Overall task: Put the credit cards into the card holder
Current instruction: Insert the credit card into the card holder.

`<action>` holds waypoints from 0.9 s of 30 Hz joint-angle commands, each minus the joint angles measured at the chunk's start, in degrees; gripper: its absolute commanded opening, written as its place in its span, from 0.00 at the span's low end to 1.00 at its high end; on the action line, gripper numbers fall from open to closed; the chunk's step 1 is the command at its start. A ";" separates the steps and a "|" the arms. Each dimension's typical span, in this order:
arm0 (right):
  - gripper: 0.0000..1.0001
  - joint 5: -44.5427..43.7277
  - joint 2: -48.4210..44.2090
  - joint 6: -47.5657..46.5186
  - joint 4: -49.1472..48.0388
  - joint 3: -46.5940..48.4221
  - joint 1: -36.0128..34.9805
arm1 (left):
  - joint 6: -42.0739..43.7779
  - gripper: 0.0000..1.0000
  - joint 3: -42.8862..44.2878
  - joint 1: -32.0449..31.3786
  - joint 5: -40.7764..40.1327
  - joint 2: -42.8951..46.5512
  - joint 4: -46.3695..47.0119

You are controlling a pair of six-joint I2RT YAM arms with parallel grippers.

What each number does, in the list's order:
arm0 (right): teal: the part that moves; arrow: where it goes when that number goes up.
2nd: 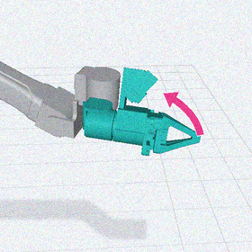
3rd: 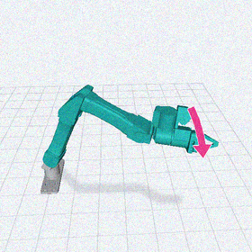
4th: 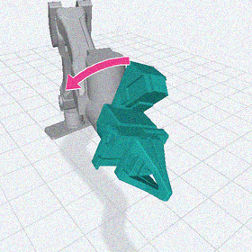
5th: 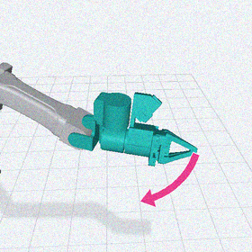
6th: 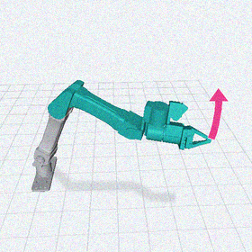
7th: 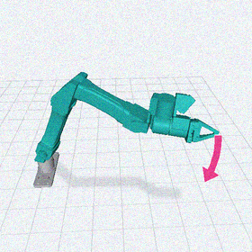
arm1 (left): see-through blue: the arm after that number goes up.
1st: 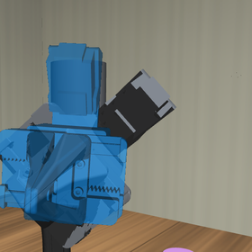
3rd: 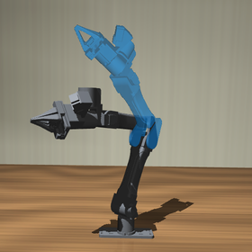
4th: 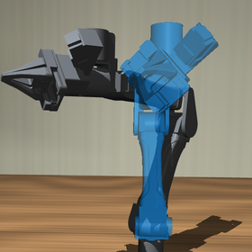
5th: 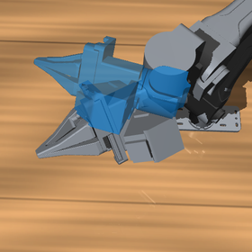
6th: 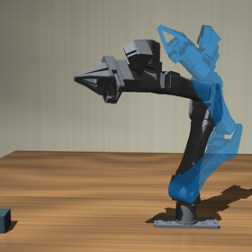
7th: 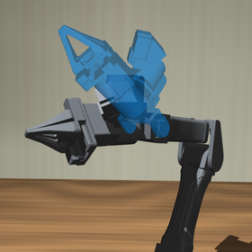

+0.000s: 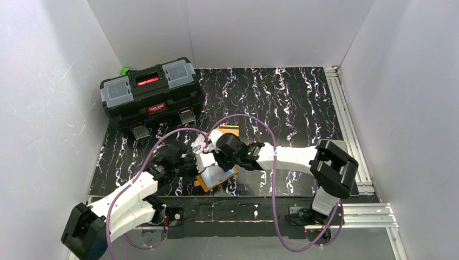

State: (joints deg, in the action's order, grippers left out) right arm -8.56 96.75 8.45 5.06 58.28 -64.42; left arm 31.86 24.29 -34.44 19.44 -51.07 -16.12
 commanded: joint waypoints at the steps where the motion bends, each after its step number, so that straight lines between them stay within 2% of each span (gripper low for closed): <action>1: 0.42 2.11 -4.28 2.36 -1.58 -0.40 2.23 | 3.84 0.00 -3.54 0.24 1.90 1.15 1.61; 9: 0.41 7.41 -0.17 3.85 -4.47 2.76 4.65 | 6.79 0.00 -9.05 0.25 0.85 9.00 1.58; 13: 0.41 8.17 2.12 4.76 -7.82 3.54 4.94 | 8.06 0.00 -8.92 0.24 0.89 8.17 1.81; 17: 0.41 10.40 4.25 4.63 -9.59 5.25 5.83 | 9.89 0.00 -9.69 0.25 -0.63 6.73 6.54; 21: 0.40 10.22 6.94 4.74 -10.21 6.37 6.84 | 12.10 0.00 -9.02 0.25 0.96 4.96 5.58; 27: 0.39 9.31 8.96 5.03 -12.41 6.03 7.82 | 16.05 0.00 -10.66 0.25 0.75 2.20 9.94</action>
State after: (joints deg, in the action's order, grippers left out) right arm 0.84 104.38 13.26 -3.70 62.48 -57.10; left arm 44.42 14.68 -34.33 19.09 -46.57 -8.60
